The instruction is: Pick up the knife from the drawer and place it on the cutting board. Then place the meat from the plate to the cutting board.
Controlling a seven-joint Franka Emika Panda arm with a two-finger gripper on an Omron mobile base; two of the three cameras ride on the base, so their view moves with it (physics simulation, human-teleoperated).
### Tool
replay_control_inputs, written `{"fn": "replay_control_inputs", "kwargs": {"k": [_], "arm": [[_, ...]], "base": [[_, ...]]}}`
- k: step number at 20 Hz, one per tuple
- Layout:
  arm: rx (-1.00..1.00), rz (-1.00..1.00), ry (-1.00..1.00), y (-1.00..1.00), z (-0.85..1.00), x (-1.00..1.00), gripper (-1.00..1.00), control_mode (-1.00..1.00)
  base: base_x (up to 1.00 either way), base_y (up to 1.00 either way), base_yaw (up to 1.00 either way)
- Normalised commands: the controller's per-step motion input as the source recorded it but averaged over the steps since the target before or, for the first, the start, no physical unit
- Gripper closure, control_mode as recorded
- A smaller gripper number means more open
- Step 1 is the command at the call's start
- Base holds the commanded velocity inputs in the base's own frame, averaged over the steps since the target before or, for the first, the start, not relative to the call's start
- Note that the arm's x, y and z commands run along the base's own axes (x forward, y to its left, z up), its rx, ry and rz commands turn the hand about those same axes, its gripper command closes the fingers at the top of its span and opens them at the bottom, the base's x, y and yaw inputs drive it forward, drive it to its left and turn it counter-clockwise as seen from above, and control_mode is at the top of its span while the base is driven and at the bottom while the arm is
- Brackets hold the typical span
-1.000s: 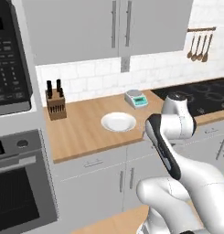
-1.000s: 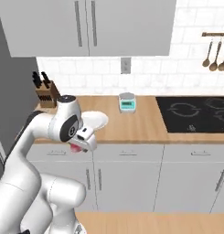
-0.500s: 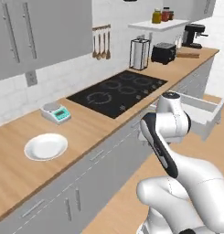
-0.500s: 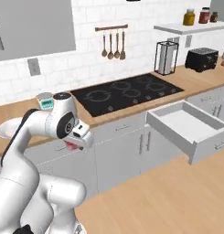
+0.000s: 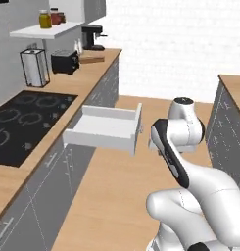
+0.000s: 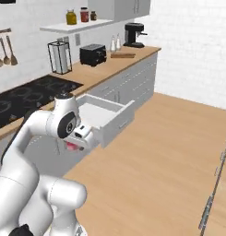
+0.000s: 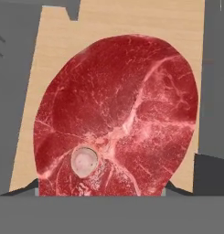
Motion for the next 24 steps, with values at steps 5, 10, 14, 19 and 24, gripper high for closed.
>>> {"fn": "replay_control_inputs", "kwargs": {"k": [5,10,14,19,24], "arm": [[0.00,0.00,0.00,0.00,0.00,0.00,1.00,1.00],[0.00,0.00,0.00,0.00,0.00,0.00,1.00,1.00],[0.00,0.00,0.00,0.00,0.00,0.00,1.00,1.00],[0.00,0.00,0.00,0.00,0.00,0.00,1.00,1.00],[0.00,0.00,0.00,0.00,0.00,0.00,1.00,1.00]], "base": [[0.53,-0.93,-0.62],[0.99,0.05,-0.29],[1.00,0.84,-0.12],[1.00,0.86,-0.05],[0.95,-0.61,0.08]]}}
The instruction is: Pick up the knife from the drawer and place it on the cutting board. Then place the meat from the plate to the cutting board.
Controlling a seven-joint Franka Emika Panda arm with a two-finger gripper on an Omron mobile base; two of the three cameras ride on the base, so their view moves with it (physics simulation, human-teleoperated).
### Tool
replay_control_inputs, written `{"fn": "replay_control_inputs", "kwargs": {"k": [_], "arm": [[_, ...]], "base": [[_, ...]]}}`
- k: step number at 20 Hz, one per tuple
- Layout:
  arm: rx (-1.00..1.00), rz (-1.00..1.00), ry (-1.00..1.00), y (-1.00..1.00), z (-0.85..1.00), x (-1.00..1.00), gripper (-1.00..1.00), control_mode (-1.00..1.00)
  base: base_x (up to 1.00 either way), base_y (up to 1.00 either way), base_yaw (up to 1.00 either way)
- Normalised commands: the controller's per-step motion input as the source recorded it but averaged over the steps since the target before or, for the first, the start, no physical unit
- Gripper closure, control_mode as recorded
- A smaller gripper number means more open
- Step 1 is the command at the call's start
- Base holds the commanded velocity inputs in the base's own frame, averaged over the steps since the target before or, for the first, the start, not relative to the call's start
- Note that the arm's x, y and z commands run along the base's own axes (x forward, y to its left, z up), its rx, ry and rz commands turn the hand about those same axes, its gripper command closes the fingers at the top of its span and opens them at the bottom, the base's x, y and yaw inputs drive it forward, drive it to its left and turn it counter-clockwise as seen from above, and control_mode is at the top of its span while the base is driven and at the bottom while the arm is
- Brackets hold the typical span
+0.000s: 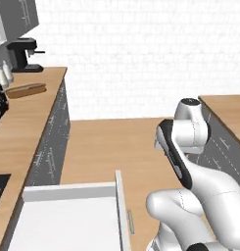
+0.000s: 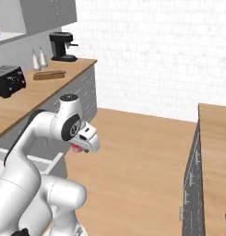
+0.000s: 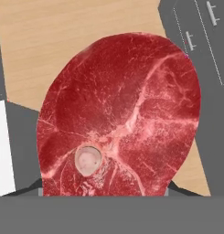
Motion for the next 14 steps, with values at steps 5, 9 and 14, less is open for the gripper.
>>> {"fn": "replay_control_inputs", "kwargs": {"k": [5,9,14], "arm": [[0.00,0.00,0.00,0.00,0.00,0.00,1.00,1.00],[0.00,0.00,0.00,0.00,0.00,0.00,1.00,1.00],[0.00,0.00,0.00,0.00,0.00,0.00,1.00,1.00]], "base": [[0.99,-0.33,0.20],[1.00,0.00,0.30],[1.00,0.00,0.38]]}}
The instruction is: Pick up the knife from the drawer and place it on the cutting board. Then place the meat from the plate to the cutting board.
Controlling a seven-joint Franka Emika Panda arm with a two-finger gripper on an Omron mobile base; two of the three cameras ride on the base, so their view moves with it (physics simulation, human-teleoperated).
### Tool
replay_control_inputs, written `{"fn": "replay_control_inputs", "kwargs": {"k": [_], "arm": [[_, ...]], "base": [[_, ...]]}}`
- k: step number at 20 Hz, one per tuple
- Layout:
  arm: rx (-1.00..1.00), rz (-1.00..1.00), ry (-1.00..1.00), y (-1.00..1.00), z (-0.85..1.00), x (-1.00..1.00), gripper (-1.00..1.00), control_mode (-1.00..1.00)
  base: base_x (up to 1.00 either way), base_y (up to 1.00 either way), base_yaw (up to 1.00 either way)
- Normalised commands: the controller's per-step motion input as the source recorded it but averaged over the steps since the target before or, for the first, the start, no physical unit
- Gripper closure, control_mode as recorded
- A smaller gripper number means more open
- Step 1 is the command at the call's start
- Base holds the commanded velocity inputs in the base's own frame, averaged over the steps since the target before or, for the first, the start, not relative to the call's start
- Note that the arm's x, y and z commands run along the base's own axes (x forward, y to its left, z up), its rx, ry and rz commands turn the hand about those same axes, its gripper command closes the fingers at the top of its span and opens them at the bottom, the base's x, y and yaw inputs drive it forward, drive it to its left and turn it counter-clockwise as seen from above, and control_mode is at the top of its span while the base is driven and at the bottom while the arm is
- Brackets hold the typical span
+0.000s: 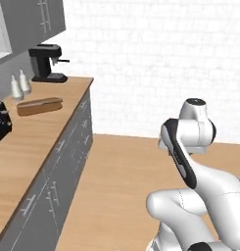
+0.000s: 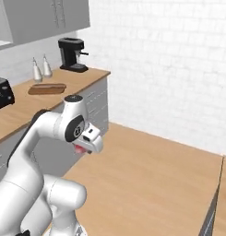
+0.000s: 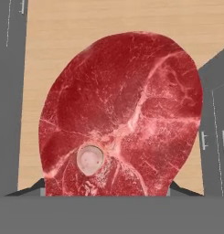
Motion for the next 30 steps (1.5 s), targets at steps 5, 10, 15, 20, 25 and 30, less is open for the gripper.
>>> {"fn": "replay_control_inputs", "kwargs": {"k": [5,10,15,20,25,30], "arm": [[0.00,0.00,0.00,0.00,0.00,0.00,1.00,1.00],[0.00,0.00,0.00,0.00,0.00,0.00,1.00,1.00],[0.00,0.00,0.00,0.00,0.00,0.00,1.00,1.00],[0.00,0.00,0.00,0.00,0.00,0.00,1.00,1.00],[0.00,0.00,0.00,0.00,0.00,0.00,1.00,1.00],[0.00,0.00,0.00,0.00,0.00,0.00,1.00,1.00]], "base": [[1.00,0.00,0.51],[0.98,0.00,0.59],[0.97,0.00,0.66],[0.92,-0.14,0.74],[0.78,-0.35,0.74],[0.64,-0.81,0.56]]}}
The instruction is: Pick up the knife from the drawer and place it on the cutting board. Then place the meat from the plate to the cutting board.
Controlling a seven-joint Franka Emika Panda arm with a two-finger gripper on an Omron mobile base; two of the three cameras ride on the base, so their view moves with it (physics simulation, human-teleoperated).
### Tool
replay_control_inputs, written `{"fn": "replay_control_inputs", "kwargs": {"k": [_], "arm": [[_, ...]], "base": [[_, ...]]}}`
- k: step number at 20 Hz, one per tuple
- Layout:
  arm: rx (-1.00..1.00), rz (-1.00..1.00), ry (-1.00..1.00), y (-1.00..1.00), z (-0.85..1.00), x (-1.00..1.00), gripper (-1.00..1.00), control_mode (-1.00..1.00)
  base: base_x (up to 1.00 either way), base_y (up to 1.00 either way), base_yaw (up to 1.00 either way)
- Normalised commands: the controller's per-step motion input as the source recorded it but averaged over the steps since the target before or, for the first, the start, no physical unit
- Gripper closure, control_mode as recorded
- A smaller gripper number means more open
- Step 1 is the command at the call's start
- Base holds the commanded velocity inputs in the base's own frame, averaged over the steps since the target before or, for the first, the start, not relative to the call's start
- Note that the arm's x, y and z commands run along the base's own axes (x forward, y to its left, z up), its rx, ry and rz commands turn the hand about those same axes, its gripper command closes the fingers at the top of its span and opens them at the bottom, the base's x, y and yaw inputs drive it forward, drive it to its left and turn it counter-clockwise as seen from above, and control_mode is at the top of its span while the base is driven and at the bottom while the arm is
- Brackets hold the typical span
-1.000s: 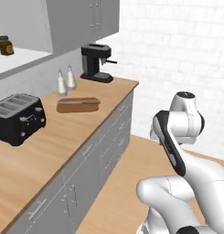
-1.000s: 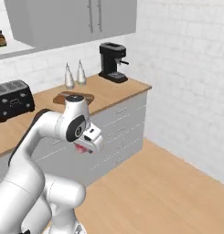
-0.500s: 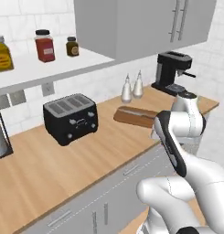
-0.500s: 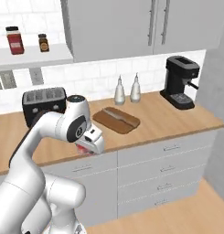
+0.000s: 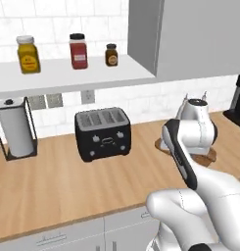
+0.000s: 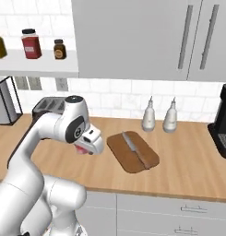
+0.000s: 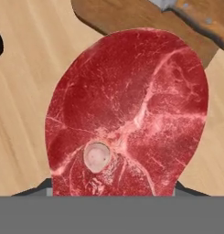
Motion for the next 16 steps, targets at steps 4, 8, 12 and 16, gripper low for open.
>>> {"fn": "replay_control_inputs", "kwargs": {"k": [4,8,12,16], "arm": [[0.00,0.00,0.00,0.00,0.00,0.00,1.00,1.00],[0.00,0.00,0.00,0.00,0.00,0.00,1.00,1.00],[0.02,0.18,0.00,-0.32,-0.35,0.34,1.00,-1.00],[0.04,0.26,0.00,-0.99,-0.29,0.31,1.00,-1.00]], "base": [[0.46,-0.95,0.43],[0.32,-0.76,0.40],[0.10,-0.09,0.08],[0.00,0.00,0.00]]}}
